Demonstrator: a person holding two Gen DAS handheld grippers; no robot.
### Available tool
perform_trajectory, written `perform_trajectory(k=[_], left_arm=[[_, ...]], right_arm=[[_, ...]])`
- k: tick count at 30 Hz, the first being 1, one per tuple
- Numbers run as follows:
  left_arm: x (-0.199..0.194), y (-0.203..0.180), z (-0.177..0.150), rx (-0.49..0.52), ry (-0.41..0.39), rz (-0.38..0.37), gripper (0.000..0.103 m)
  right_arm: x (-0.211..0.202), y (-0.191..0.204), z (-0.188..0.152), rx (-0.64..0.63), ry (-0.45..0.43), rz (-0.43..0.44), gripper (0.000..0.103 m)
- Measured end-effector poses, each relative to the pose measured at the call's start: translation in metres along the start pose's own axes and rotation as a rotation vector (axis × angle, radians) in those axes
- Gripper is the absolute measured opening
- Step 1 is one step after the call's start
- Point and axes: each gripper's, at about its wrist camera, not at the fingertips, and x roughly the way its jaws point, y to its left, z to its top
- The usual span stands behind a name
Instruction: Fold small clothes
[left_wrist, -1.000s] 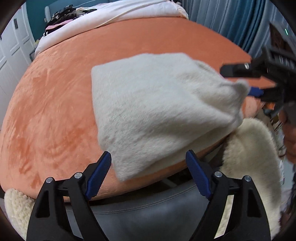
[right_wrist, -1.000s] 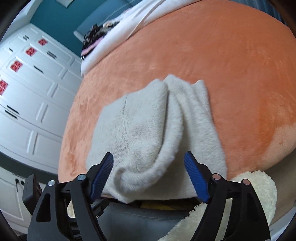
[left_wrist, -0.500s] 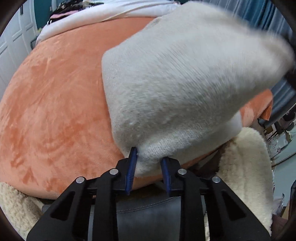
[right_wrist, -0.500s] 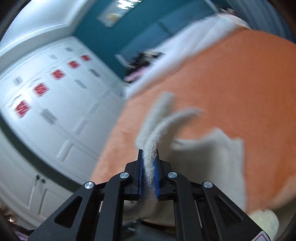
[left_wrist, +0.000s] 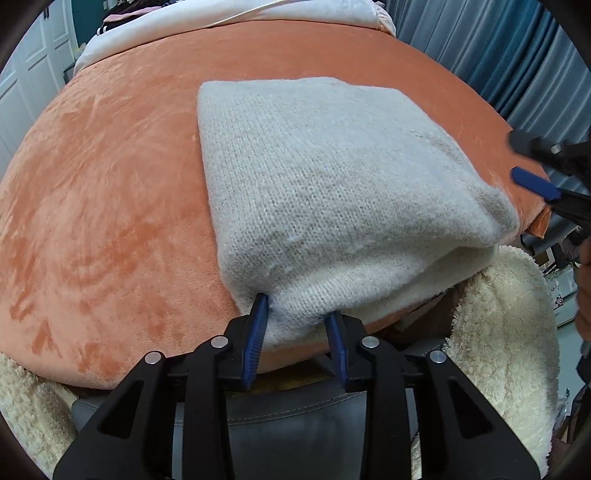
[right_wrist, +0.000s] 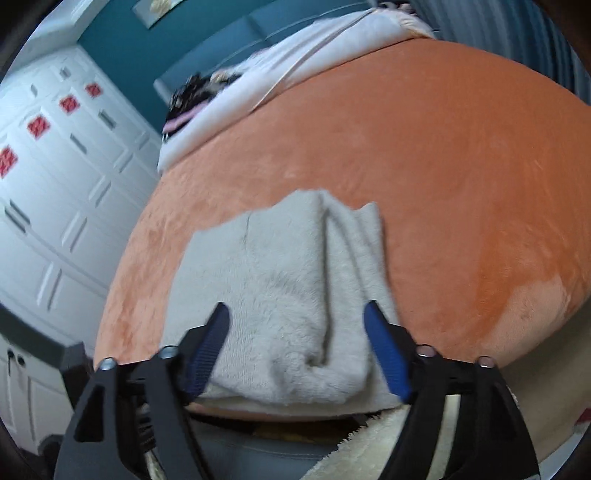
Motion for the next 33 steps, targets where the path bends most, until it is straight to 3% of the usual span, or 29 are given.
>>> perform_trajectory(k=[2, 3, 4, 6, 8, 10, 12, 14, 15, 17, 20, 23, 25, 26, 30, 32, 33], left_arm=[[0.000, 0.002, -0.001, 0.003, 0.000, -0.006, 0.030], [0.000, 0.003, -0.001, 0.004, 0.005, -0.009, 0.028], [-0.002, 0.004, 0.000, 0.004, 0.009, -0.010, 0.021], [-0.009, 0.007, -0.001, -0.009, -0.001, -0.028, 0.016], [-0.015, 0.011, 0.001, -0.016, -0.008, -0.050, 0.014], [-0.018, 0.009, 0.001, 0.000, -0.021, -0.075, 0.014], [-0.013, 0.001, 0.002, 0.027, -0.011, -0.066, 0.014], [-0.005, -0.005, 0.001, 0.039, 0.014, -0.066, 0.014], [-0.001, -0.007, 0.000, 0.043, 0.030, -0.065, 0.014], [-0.003, -0.013, -0.003, 0.063, 0.033, -0.049, 0.015], [-0.021, -0.018, -0.002, 0.078, -0.002, -0.050, 0.018], [-0.054, -0.018, 0.003, 0.062, -0.085, -0.143, 0.021], [-0.076, -0.017, 0.008, 0.061, -0.152, -0.151, 0.038], [-0.083, -0.015, 0.013, 0.054, -0.178, -0.148, 0.041], [-0.068, -0.015, 0.039, -0.002, -0.168, -0.109, 0.042], [-0.050, -0.015, 0.054, -0.012, -0.141, -0.070, 0.042], [-0.041, -0.018, 0.058, -0.015, -0.122, -0.055, 0.041]], right_arm=[[0.040, 0.004, -0.003, -0.031, 0.093, -0.049, 0.072], [0.053, 0.007, -0.002, -0.039, 0.133, -0.039, 0.031], [0.055, 0.011, 0.000, -0.026, 0.147, -0.020, 0.019], [0.017, 0.021, 0.008, -0.024, 0.008, 0.084, 0.015], [-0.031, 0.028, 0.014, -0.016, -0.115, 0.140, 0.014], [-0.054, 0.021, 0.011, -0.005, -0.165, 0.146, 0.014], [-0.030, -0.001, -0.001, -0.013, -0.080, 0.002, 0.014], [0.024, -0.032, -0.026, -0.015, 0.111, -0.147, 0.014], [0.035, -0.040, -0.034, 0.011, 0.134, -0.135, 0.014], [0.020, -0.037, -0.031, 0.045, 0.083, -0.112, 0.016], [0.003, -0.027, -0.022, 0.057, 0.076, -0.097, 0.026], [-0.017, -0.018, -0.013, 0.044, 0.027, -0.095, 0.036], [-0.024, -0.020, -0.001, 0.083, -0.016, -0.045, 0.051], [-0.025, -0.020, 0.007, 0.101, -0.029, -0.017, 0.057], [0.014, -0.016, 0.035, 0.068, 0.012, -0.065, 0.065], [0.045, -0.015, 0.036, 0.048, 0.076, -0.093, 0.062], [0.055, -0.012, 0.037, 0.028, 0.109, -0.090, 0.031]])
